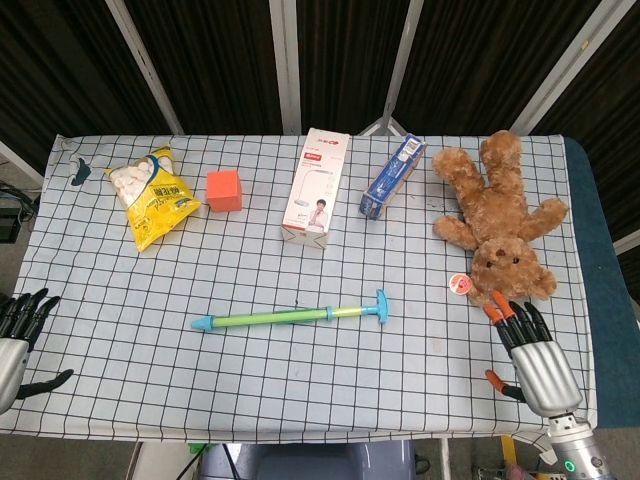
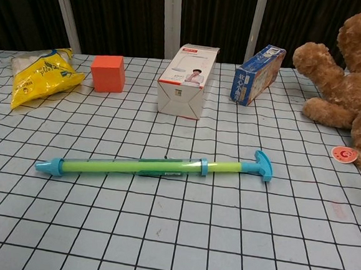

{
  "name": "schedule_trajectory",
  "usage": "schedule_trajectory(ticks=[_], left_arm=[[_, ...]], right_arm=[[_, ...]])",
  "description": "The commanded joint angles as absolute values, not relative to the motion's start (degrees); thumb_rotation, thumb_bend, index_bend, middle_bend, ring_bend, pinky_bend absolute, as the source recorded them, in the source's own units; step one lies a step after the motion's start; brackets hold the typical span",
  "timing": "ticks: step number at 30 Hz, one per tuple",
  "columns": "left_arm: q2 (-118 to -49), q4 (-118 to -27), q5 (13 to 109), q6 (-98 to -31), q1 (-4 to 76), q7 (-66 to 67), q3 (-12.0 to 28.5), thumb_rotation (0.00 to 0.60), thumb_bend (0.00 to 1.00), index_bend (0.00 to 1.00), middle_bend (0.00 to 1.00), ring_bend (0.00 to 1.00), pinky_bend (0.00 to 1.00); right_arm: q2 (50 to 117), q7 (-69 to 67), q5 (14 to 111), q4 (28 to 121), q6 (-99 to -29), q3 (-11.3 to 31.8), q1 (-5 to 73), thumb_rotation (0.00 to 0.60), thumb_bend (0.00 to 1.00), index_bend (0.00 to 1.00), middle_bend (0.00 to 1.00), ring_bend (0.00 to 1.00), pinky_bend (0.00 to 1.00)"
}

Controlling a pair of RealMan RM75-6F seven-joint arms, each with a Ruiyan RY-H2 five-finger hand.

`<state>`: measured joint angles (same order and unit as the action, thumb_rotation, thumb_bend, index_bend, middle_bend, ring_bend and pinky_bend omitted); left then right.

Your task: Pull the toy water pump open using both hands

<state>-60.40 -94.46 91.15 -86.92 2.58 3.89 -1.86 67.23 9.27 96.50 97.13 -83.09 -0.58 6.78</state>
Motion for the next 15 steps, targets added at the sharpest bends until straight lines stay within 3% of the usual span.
schedule_trajectory(ticks=[1,7,15], left_arm=[[-60.5,-94.6,91.4,-87.0,2.7,3.9,-1.8,0.600,0.04,0.00,0.00,0.00,0.00],[-60.7,-94.6,92.0,-87.1,2.7,4.3,-1.9,0.600,0.04,0.00,0.00,0.00,0.00],[-60.8,-94.5,91.7,-86.7,2.9,3.6,-1.8,0.600,0.03,0.00,0.00,0.00,0.00]], right_arm=[[69.0,10.7,95.8,98.3,-80.8,1.2,9.0,0.600,0.25,0.14,0.05,0.00,0.00],[73.6,15.6,92.3,99.7,-75.8,3.8,12.5,0.600,0.25,0.36,0.15,0.02,0.00],[81.7,24.7,88.8,99.3,-70.4,6.0,17.0,0.600,0.25,0.43,0.18,0.02,0.00]])
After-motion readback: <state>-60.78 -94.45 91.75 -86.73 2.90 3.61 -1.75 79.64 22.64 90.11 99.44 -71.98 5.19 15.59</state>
